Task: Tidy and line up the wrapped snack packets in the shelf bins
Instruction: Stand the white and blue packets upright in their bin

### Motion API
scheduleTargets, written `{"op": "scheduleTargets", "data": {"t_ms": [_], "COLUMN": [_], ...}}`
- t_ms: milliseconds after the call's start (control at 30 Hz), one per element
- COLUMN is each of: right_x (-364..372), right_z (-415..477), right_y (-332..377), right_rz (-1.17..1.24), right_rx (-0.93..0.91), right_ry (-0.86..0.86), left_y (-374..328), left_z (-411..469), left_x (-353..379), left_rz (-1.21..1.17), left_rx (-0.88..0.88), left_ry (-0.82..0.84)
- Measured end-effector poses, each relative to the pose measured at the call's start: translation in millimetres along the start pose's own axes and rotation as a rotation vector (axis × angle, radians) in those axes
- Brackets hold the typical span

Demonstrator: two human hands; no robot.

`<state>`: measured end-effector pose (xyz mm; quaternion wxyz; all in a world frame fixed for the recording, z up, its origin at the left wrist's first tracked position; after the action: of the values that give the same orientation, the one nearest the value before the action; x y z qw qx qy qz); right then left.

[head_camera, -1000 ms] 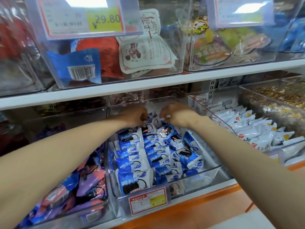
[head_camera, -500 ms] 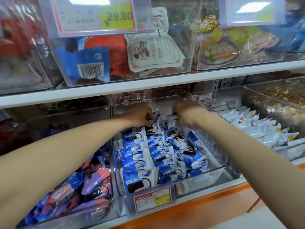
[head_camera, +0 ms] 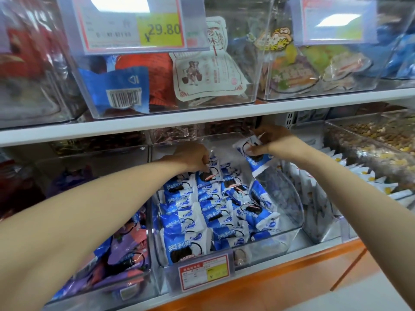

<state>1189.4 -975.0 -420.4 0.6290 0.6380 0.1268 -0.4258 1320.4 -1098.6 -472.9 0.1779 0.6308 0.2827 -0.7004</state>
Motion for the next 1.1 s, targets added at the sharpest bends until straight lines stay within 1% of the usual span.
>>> {"op": "scheduleTargets", "data": {"t_ms": [100, 233, 433, 500, 533, 600, 633, 667, 700, 733, 800, 867, 900, 967, 1000, 1067, 1100], "right_x": [-5, -10, -7, -2, 2, 11, 16, 21, 26, 30, 36, 41, 40, 29, 21, 7, 4], "right_z": [5, 9, 2, -1, -2, -4, -4, -3, -3, -3, -2, -3, -4, 0, 2, 4, 5], "right_y": [-3, -5, 3, 7, 8, 12, 13, 12, 12, 11, 12, 15, 17, 19, 20, 15, 13], "right_rz": [0.013, 0.125, 0.215, 0.279, 0.317, 0.406, 0.439, 0.454, 0.457, 0.451, 0.43, 0.372, 0.301, 0.138, 0.102, 0.113, 0.122], "right_rx": [0.016, 0.035, 0.006, 0.01, 0.013, 0.022, 0.034, 0.047, 0.059, 0.064, 0.052, 0.017, -0.009, -0.077, -0.098, -0.096, -0.095], "right_ry": [-0.05, -0.091, -0.065, -0.032, -0.01, 0.047, 0.078, 0.106, 0.131, 0.152, 0.178, 0.197, 0.191, 0.1, 0.037, -0.051, -0.068], "left_y": [-3, -1, -4, 0, 1, 0, -2, -7, -14, -22, -31, -30, -27, -20, -19, -17, -17], "left_z": [-2, -2, -6, -7, -9, -16, -21, -25, -29, -33, -35, -34, -34, -32, -31, -32, -33], "left_x": [0, 0, 0, -9, -18, -38, -44, -47, -47, -45, -36, -32, -32, -30, -25, -12, -7], "left_rz": [0.058, 0.063, 0.082, -0.058, -0.165, -0.408, -0.567, -0.725, -0.831, -0.849, -0.727, -0.646, -0.627, -0.523, -0.44, -0.274, -0.178], "left_rx": [0.023, 0.006, 0.011, -0.003, -0.004, 0.018, 0.024, 0.028, 0.031, 0.031, 0.033, 0.02, 0.008, -0.005, -0.004, -0.013, -0.025], "left_ry": [-0.004, 0.03, 0.031, -0.029, -0.095, -0.227, -0.256, -0.245, -0.201, -0.146, -0.057, -0.05, -0.061, -0.049, -0.013, 0.075, 0.096]}}
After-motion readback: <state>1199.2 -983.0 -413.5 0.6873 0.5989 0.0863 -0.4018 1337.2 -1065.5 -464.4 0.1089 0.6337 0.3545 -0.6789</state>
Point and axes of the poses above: each hand's wrist, its own z-axis towards the middle knuckle, its own x-axis out of the palm, y = z × x, the point moved 9 cm from there along z, towards the middle knuckle, and after that the axes turned 3 degrees about -z, right-handed, at the moved point
